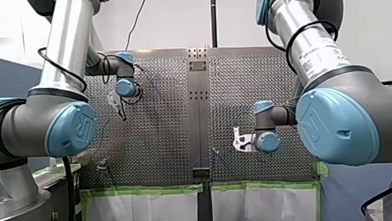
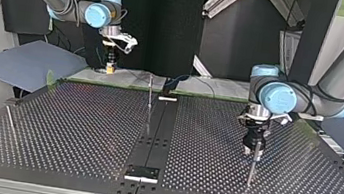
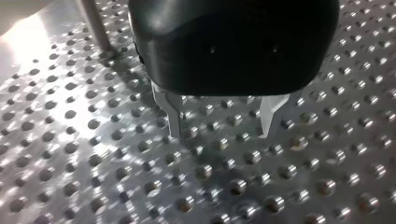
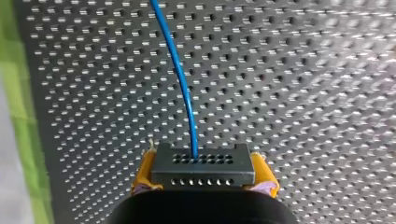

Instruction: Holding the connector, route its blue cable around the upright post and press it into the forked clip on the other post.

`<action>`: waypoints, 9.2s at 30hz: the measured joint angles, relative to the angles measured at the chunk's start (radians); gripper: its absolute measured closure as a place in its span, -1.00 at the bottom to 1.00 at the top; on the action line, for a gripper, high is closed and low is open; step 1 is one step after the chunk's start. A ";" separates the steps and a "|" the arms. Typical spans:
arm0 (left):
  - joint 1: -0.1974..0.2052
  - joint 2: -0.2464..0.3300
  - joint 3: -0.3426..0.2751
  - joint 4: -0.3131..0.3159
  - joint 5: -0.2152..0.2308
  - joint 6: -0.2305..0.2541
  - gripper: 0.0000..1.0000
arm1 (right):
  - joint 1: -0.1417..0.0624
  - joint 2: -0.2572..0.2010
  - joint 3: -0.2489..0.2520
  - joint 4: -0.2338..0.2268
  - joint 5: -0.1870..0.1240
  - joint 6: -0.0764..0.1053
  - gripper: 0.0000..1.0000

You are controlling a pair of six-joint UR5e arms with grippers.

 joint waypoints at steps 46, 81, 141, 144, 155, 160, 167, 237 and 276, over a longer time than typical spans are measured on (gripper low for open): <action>-0.061 0.318 -0.148 -0.404 -0.004 0.096 -0.65 | 0.007 -0.009 0.002 0.006 -0.017 0.000 1.00; -0.028 0.452 0.065 -0.696 0.040 0.188 -0.65 | 0.006 -0.009 0.002 0.002 -0.037 0.006 1.00; -0.006 0.419 0.080 -0.784 -0.023 0.142 -0.65 | 0.010 -0.009 0.002 0.008 -0.037 0.005 1.00; 0.002 0.409 0.076 -0.757 -0.022 0.134 -0.69 | 0.010 -0.009 0.003 0.009 -0.037 0.005 1.00; 0.069 0.390 -0.002 -0.663 0.034 0.091 -0.69 | 0.008 -0.009 0.003 0.013 -0.038 0.008 1.00; 0.086 0.372 -0.014 -0.623 0.074 0.059 -0.69 | 0.010 -0.009 0.003 0.013 -0.040 0.007 1.00; 0.089 0.326 -0.014 -0.564 0.132 0.034 -0.69 | 0.012 -0.009 0.003 0.013 -0.044 0.007 1.00; 0.104 0.152 0.217 -0.404 0.232 -0.061 -0.69 | 0.018 -0.009 0.002 0.012 -0.045 0.005 1.00; 0.107 0.123 0.181 -0.383 0.225 -0.082 -0.69 | 0.019 -0.009 0.003 0.009 -0.048 0.007 1.00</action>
